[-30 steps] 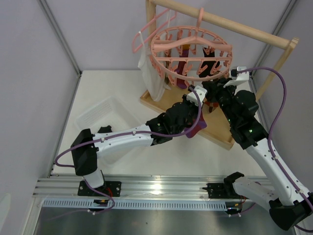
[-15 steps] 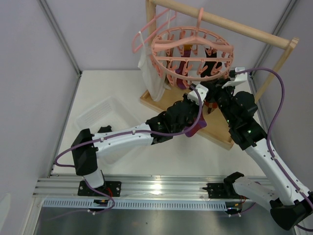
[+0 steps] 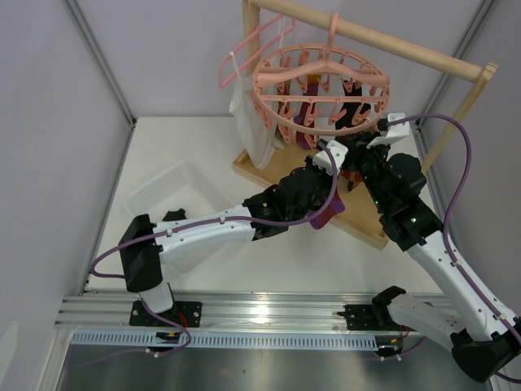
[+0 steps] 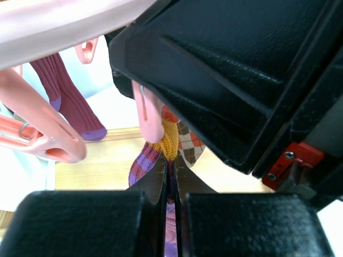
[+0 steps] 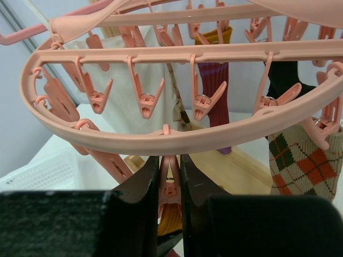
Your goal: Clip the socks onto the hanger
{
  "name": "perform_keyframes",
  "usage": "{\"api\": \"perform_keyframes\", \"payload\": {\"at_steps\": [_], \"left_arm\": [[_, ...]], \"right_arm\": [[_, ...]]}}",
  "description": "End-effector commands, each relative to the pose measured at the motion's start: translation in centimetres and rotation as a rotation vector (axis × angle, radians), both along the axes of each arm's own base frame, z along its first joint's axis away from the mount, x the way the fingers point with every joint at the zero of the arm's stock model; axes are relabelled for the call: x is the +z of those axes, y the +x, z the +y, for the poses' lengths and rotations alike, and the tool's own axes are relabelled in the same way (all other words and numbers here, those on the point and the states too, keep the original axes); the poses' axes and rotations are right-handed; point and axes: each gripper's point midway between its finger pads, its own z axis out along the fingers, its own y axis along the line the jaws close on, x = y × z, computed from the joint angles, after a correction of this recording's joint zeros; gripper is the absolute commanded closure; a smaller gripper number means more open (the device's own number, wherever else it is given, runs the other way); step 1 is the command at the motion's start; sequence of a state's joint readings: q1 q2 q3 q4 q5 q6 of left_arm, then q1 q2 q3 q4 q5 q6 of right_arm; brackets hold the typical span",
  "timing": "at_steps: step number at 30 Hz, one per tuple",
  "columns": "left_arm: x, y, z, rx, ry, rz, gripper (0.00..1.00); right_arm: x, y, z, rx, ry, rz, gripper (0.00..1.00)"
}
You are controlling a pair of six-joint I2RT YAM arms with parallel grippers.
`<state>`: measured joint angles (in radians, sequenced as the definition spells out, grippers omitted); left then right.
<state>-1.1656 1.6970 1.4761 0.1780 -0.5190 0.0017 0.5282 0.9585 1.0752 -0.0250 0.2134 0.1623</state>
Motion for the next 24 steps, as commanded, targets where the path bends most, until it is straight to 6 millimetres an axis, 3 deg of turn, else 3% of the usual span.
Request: {"api": "perform_keyframes", "payload": {"at_steps": [1,24], "left_arm": [[3.2,-0.1,0.3,0.019,-0.053,-0.04,0.99],[4.8,-0.8,-0.1,-0.005,-0.108,-0.028,0.99]], "right_arm": [[0.7,0.1,-1.2,-0.061,-0.013,-0.038,1.0],[0.0,0.4,-0.4,-0.063,-0.012,-0.024,1.0]]}}
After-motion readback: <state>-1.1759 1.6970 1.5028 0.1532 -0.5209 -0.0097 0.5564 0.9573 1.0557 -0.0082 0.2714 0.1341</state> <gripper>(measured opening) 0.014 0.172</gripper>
